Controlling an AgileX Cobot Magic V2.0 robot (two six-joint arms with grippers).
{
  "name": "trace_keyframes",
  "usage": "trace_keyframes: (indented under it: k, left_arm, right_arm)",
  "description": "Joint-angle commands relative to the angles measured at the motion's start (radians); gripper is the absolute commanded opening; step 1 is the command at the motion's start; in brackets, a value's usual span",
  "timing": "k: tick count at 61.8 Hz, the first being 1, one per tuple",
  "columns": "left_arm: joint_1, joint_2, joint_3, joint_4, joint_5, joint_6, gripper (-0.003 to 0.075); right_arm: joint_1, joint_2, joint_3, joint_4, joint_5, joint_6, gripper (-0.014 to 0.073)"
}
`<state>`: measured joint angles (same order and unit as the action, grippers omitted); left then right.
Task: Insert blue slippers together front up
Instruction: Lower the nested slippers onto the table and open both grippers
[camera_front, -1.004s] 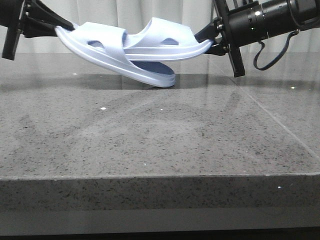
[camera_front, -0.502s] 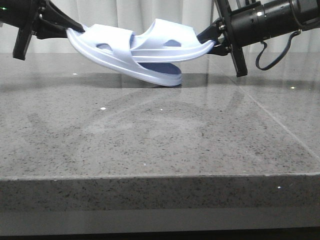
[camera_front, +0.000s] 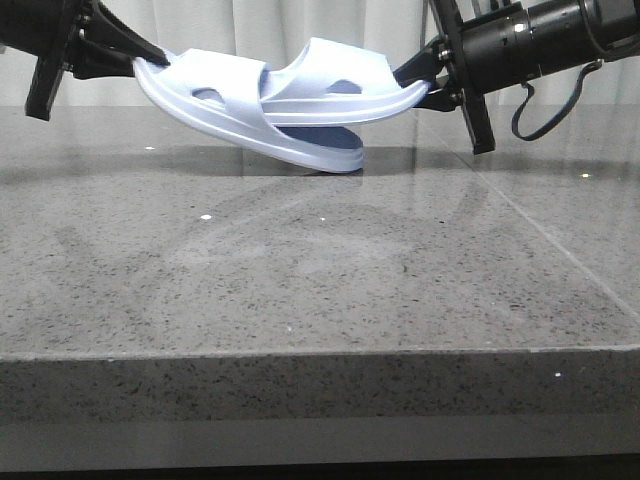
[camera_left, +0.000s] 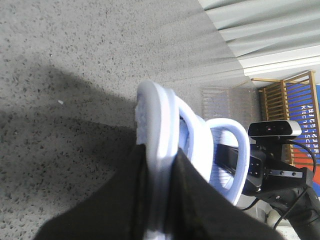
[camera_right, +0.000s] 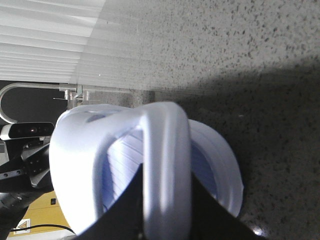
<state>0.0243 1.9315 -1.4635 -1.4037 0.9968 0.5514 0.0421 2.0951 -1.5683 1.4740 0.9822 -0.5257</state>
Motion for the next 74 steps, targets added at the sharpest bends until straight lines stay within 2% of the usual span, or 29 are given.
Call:
trace_keyframes:
  k: [1, 17, 29, 36, 49, 52, 56, 70, 74]
  left_arm:
    - [-0.044, -0.057, -0.025, -0.114, 0.125, -0.003, -0.0020]
    - [-0.019, -0.057, -0.025, -0.110, 0.127, -0.003, -0.0020]
    - [0.011, -0.057, -0.025, -0.088, 0.129, 0.002, -0.0009]
    - [0.021, -0.057, -0.025, -0.060, 0.132, 0.012, 0.0094]
    - [0.046, -0.057, -0.025, -0.019, 0.144, 0.012, 0.0397]
    - [0.048, -0.057, -0.025, -0.009, 0.144, 0.012, 0.0440]
    - [0.056, -0.057, -0.025, 0.003, 0.147, 0.012, 0.0475]
    - [0.083, -0.057, -0.025, 0.011, 0.167, 0.012, 0.0488]
    - [0.094, -0.057, -0.025, 0.012, 0.183, 0.012, 0.0513]
  right_arm:
    - [0.024, -0.059, -0.022, 0.061, 0.175, -0.010, 0.0010]
    - [-0.009, -0.064, -0.022, 0.058, 0.187, -0.010, 0.0229]
    - [-0.035, -0.064, -0.022, 0.046, 0.212, -0.010, 0.0287]
    - [-0.053, -0.065, -0.022, 0.025, 0.219, -0.010, 0.0316]
    - [-0.085, -0.065, -0.022, -0.049, 0.228, -0.008, 0.0430]
    - [-0.094, -0.066, -0.022, -0.056, 0.232, -0.008, 0.0442]
    - [-0.107, -0.066, -0.022, -0.059, 0.239, -0.008, 0.0444]
    - [-0.155, -0.070, -0.022, -0.059, 0.266, -0.008, 0.0444]
    - [-0.167, -0.073, -0.022, -0.060, 0.272, -0.008, 0.0444]
